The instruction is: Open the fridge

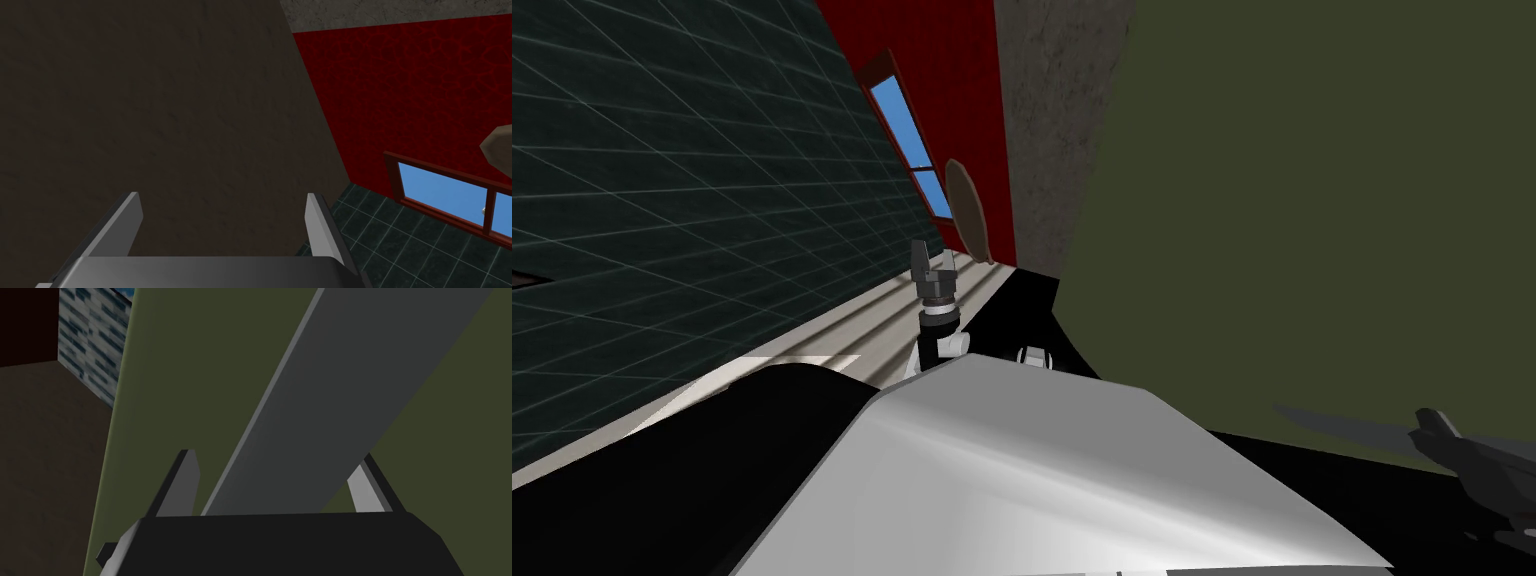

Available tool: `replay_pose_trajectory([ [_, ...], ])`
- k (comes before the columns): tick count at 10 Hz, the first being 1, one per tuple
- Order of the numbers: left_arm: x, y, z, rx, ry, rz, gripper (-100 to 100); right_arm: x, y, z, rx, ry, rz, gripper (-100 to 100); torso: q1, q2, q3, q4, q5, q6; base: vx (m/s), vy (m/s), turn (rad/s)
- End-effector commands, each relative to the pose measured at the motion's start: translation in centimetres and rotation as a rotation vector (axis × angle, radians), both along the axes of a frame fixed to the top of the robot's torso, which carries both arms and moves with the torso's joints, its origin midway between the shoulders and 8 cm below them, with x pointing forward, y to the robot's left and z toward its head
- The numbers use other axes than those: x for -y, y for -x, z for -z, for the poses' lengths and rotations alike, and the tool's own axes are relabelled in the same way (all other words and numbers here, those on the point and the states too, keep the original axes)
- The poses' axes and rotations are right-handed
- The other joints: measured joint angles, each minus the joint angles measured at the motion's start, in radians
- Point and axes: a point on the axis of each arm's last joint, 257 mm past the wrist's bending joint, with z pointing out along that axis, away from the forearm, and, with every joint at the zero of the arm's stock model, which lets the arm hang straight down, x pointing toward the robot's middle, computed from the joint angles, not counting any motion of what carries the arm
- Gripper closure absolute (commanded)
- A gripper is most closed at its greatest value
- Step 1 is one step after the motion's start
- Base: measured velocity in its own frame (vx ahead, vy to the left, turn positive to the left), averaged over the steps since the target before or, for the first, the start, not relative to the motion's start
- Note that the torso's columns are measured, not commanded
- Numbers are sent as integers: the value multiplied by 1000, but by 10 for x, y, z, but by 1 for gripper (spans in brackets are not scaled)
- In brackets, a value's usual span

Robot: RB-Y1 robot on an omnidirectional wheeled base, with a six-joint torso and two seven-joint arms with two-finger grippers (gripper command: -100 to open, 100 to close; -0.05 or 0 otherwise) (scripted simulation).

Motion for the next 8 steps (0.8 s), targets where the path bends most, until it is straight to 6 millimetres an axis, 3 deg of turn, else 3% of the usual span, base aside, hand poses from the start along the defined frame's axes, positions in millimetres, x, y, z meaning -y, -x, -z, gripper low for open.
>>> replay_pose_trajectory([
  [1, 0, 0, 0, 0, 0, 0, 0, 5, 13, 1, -7, 4, 40, 100, -5, -1, -2, 0, 1, -2, -14, 276, -74],
  [3, 0, 0, 0, 0, 0, 0, 0, 12, 33, -1, -10, 7, 92, 100, -4, 2, -1, 0, 2, 1, -30, 296, -107],
  [5, 0, 0, 0, 0, 0, 0, 0, 11, 31, 1, -4, 1, 89, 100, -4, 3, 0, 1, 2, 3, 17, 205, -56],
  [7, 0, 0, 0, 0, 0, 0, 0, 18, 53, 4, -6, -4, 150, 100, -5, 1, 0, 1, 1, 3, 55, 220, -93],
  [8, 0, 0, 0, 0, 0, 0, 0, 18, 53, 4, -6, -4, 150, 100, -2, 1, 1, 1, -1, 4, 54, 247, -78],
])
